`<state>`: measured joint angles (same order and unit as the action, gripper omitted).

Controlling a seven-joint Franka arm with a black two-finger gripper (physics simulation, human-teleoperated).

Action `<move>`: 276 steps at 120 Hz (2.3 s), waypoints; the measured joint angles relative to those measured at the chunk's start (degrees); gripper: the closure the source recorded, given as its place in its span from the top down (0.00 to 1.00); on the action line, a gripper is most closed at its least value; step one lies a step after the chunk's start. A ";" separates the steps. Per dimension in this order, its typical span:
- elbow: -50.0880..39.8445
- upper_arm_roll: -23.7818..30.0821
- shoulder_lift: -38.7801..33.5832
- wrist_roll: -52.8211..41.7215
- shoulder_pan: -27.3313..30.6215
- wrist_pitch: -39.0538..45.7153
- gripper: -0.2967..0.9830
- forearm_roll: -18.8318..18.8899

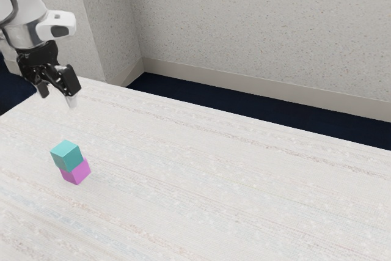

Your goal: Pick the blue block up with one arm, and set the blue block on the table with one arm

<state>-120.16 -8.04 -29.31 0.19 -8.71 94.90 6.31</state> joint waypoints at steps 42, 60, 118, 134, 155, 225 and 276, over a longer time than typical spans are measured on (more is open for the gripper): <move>-5.17 0.50 1.25 2.75 3.42 3.22 0.77 1.71; -21.84 -4.01 -0.20 3.58 5.65 13.36 0.77 2.20; -24.56 -16.61 7.10 -16.30 5.48 33.99 0.77 6.93; -21.82 -16.68 10.54 -20.72 5.36 35.32 0.77 4.79; -19.23 -17.86 14.18 -25.21 5.30 36.15 0.77 2.46; -10.58 -18.85 26.69 -32.95 5.67 36.66 0.77 -4.80; -10.79 -18.95 29.66 -35.08 6.64 37.24 0.77 -6.53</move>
<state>-130.95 -26.99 0.35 -34.89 -2.07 132.13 -0.22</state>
